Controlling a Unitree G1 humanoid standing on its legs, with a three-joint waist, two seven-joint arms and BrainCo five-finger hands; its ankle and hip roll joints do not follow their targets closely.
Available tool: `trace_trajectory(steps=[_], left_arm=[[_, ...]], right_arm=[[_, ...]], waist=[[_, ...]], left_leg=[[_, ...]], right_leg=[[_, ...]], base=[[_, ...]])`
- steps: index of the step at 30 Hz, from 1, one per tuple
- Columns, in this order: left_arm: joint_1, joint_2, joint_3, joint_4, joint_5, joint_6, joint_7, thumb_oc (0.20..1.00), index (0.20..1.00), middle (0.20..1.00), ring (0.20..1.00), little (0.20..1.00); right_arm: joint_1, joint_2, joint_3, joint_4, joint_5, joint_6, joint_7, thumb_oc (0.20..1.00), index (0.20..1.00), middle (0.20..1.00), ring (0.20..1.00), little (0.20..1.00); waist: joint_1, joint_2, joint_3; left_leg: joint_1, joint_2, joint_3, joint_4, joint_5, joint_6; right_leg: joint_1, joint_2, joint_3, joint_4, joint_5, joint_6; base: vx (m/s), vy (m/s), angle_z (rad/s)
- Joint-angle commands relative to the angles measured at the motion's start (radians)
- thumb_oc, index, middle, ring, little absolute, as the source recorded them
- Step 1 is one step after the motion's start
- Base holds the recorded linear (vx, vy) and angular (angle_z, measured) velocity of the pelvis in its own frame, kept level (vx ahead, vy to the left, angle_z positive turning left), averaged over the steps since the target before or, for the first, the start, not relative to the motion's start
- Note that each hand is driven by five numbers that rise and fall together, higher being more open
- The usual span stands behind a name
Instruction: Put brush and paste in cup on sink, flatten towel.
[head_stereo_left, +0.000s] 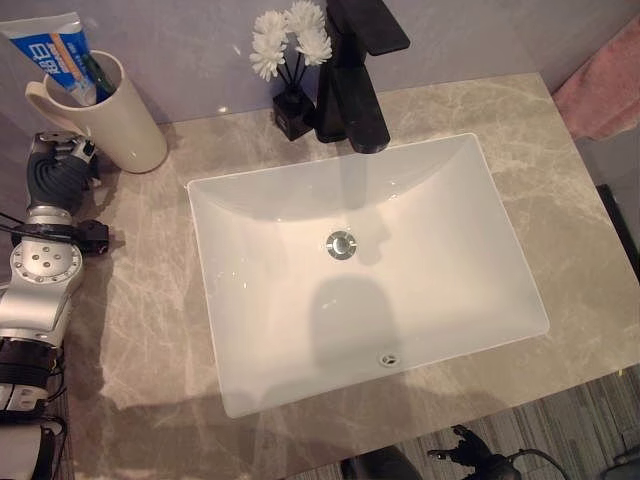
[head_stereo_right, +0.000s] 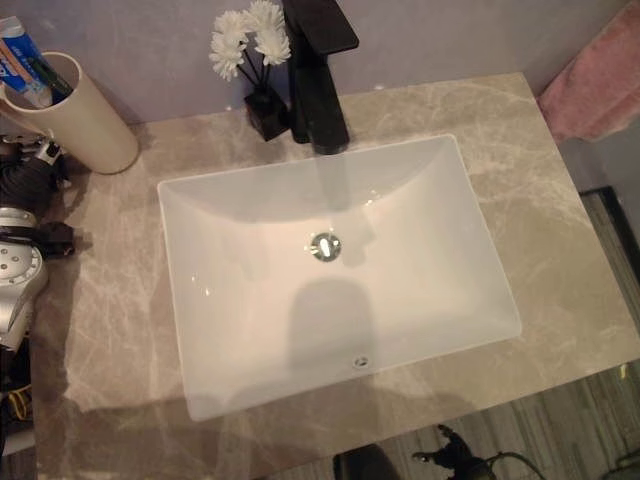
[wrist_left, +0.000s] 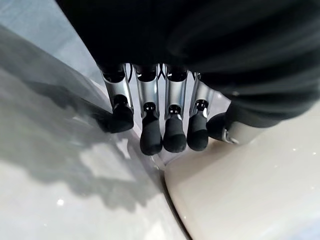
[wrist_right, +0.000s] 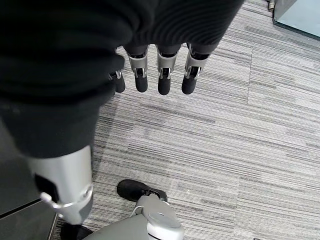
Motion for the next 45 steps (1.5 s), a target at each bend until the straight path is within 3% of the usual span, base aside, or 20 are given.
trace_trajectory(steps=[1, 45], left_arm=[[-0.069, -0.014, -0.039, 0.051, 0.040, -0.020, -0.003, 0.200, 0.200, 0.200, 0.200, 0.200], [-0.261, -0.072, -0.209, 0.170, 0.117, 0.025, -0.025, 0.200, 0.200, 0.200, 0.200, 0.200]], right_arm=[[0.058, -0.049, 0.011, -0.009, 0.027, -0.009, 0.001, 1.000, 1.000, 1.000, 1.000, 1.000], [0.053, -0.055, 0.035, -0.027, 0.034, -0.009, 0.017, 1.000, 1.000, 1.000, 1.000, 1.000]], waist=[[-0.036, 0.000, -0.058], [-0.052, -0.027, -0.048]], left_leg=[[-0.026, 0.048, 0.003, 0.007, -0.009, -0.042], [-0.036, 0.052, 0.020, 0.007, -0.017, -0.038]], right_leg=[[0.024, -0.091, 0.017, 0.001, -0.006, 0.072], [0.009, -0.086, 0.029, -0.002, -0.005, 0.076]], base=[[0.00, 0.000, 0.00], [0.00, 0.000, -0.01]])
